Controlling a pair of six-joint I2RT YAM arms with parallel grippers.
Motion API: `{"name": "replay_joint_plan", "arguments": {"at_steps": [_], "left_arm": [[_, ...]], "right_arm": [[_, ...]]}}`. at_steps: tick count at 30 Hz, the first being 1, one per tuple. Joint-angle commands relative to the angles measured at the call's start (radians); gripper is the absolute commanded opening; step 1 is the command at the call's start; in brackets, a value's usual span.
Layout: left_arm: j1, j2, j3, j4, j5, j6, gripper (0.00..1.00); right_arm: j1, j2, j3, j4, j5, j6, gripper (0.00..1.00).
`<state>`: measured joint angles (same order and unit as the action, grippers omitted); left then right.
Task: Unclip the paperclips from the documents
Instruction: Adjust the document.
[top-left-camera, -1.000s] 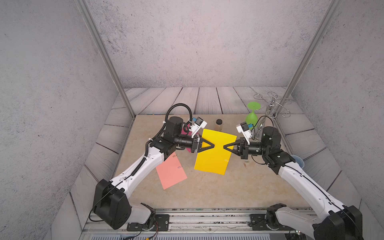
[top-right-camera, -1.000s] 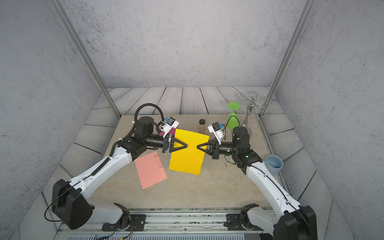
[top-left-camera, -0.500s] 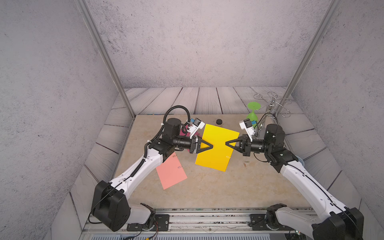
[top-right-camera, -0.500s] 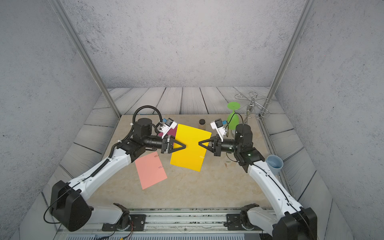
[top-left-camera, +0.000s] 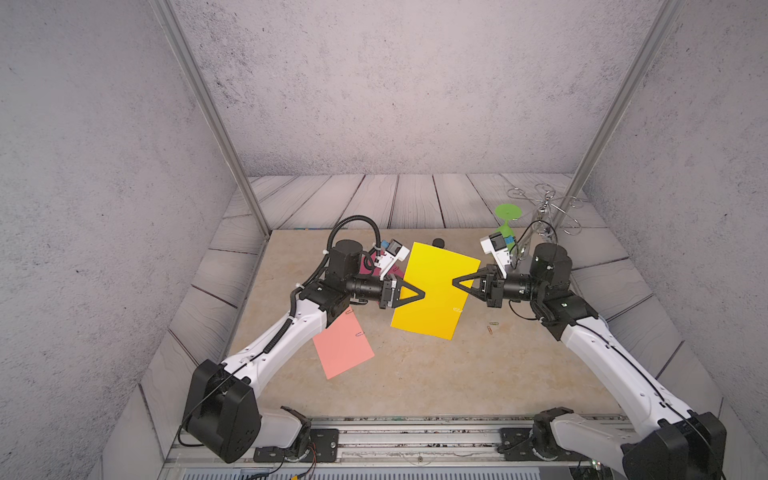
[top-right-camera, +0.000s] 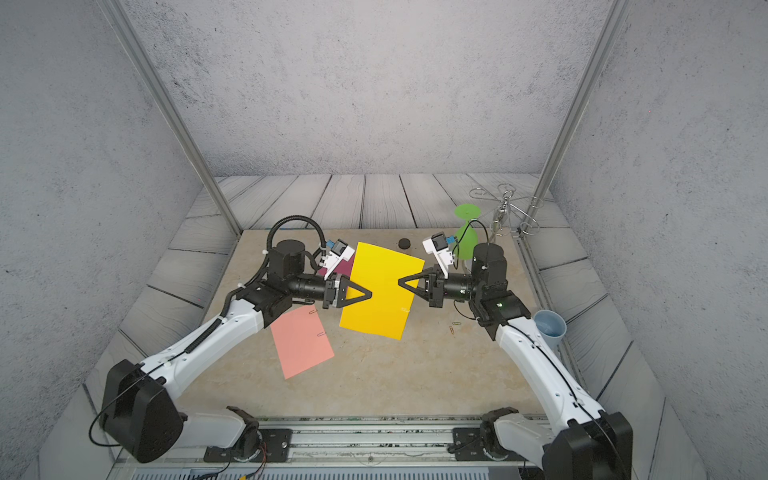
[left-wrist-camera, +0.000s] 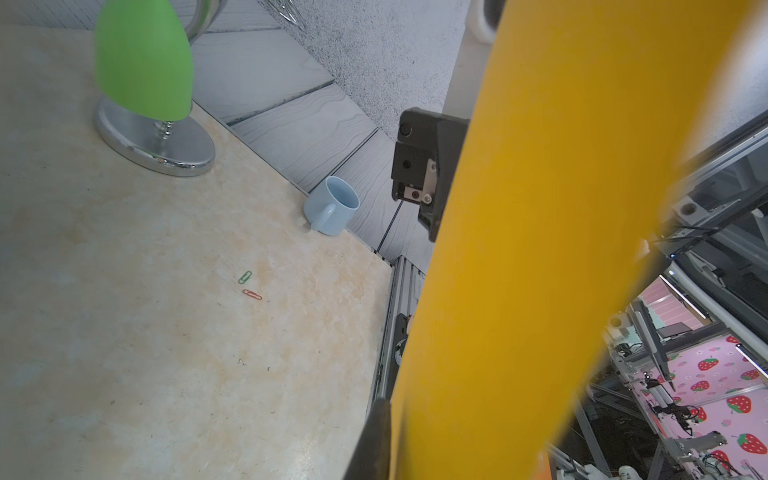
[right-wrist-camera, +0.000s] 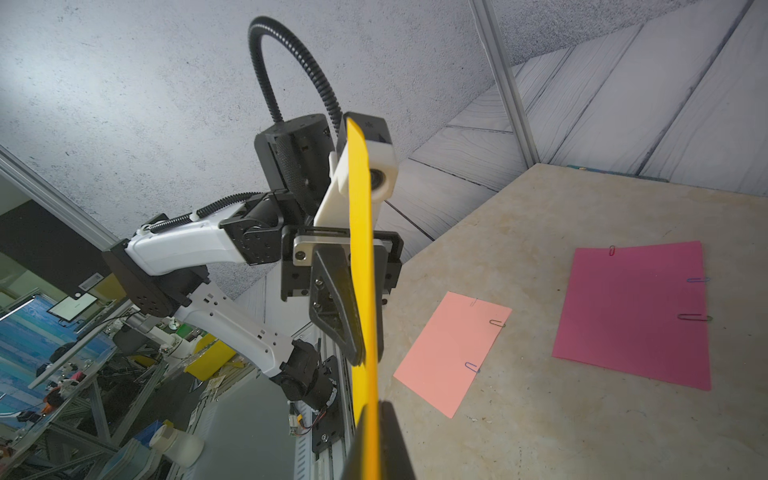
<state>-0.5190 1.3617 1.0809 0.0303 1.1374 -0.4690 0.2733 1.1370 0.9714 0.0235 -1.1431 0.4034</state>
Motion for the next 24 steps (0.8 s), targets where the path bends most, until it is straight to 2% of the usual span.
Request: {"name": "replay_joint_plan", "arguments": {"at_steps": [1, 2, 7, 9, 17, 24], "left_arm": [[0.004, -0.010, 0.000, 0.049, 0.009, -0.009, 0.03], [0.003, -0.010, 0.000, 0.053, 0.010, -0.012, 0.00], [0.003, -0.013, 0.000, 0.062, 0.010, -0.008, 0.00], [0.005, -0.020, -0.001, 0.057, 0.008, -0.004, 0.00], [0.016, -0.039, 0.002, 0.044, 0.007, 0.010, 0.00], [0.023, -0.035, 0.010, 0.004, -0.001, 0.043, 0.00]], "right_arm": [[-0.002, 0.004, 0.009, 0.001, -0.023, 0.010, 0.06], [-0.002, 0.003, 0.009, -0.003, -0.020, 0.009, 0.10], [-0.003, -0.006, -0.005, -0.052, -0.006, -0.020, 0.46], [-0.003, -0.009, -0.025, -0.056, -0.009, -0.020, 0.53], [-0.002, -0.017, -0.120, -0.049, -0.056, 0.005, 0.58], [-0.001, -0.042, -0.137, -0.042, -0.068, 0.025, 0.56]]}}
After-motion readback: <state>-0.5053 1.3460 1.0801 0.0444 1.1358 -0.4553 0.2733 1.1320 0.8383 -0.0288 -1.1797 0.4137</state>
